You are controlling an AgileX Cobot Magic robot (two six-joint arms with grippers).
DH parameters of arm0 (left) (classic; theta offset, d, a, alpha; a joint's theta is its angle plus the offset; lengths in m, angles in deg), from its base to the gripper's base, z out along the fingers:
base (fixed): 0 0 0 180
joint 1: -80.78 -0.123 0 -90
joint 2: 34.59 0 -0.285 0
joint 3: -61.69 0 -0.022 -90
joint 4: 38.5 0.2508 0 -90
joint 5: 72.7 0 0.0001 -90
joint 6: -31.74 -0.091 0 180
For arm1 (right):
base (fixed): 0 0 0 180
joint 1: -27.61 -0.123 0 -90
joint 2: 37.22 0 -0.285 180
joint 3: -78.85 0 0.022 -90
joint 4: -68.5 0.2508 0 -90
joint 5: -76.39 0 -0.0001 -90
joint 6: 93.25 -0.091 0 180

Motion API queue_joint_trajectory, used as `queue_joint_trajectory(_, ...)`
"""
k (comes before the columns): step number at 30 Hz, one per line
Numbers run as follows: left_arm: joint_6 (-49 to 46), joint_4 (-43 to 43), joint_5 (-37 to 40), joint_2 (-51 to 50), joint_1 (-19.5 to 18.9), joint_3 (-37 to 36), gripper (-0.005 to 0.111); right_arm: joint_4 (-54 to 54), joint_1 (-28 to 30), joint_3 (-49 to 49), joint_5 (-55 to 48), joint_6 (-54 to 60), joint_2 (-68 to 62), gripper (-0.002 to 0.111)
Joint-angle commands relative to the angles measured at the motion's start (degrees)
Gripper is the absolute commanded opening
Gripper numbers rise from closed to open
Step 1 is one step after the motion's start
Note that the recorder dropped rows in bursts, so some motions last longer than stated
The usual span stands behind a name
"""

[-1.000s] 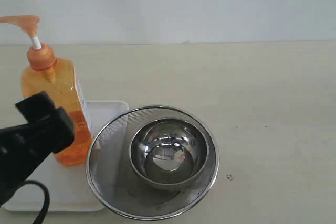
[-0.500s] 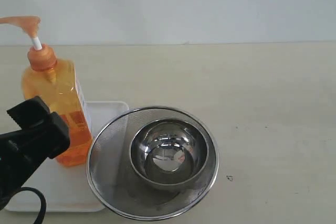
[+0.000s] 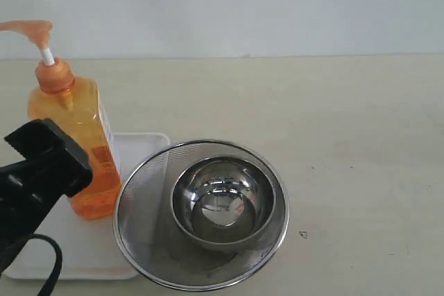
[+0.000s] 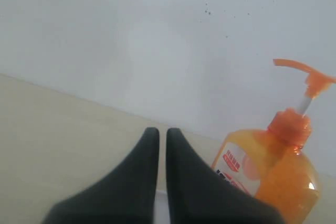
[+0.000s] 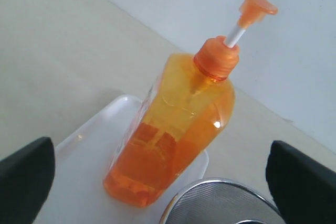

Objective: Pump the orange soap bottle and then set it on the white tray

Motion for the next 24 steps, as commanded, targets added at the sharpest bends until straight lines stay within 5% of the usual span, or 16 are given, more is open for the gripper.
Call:
queue_joint_trajectory(1,0.3,0.2,0.0,0.1,-0.1,-0.2,0.005,-0.3,4.1,-0.1,0.3,0.2,3.7,0.105)
queue_joint_trajectory(6,0.3,0.2,0.0,0.1,-0.1,-0.2,0.005,-6.3,9.7,-0.1,-2.8,-0.2,8.7,0.105)
queue_joint_trajectory(10,0.3,0.2,0.0,0.1,-0.1,-0.2,0.005,-6.3,21.4,-0.1,-21.6,-0.2,11.5,0.105)
queue_joint_trajectory(16,0.3,0.2,0.0,0.1,-0.1,-0.2,0.005,-4.9,32.7,0.2,-30.8,-0.4,15.3,0.105)
queue_joint_trajectory(24,0.3,0.2,0.0,0.1,-0.1,-0.2,0.005,-4.9,45.8,12.0,-45.0,-2.2,22.3,0.105)
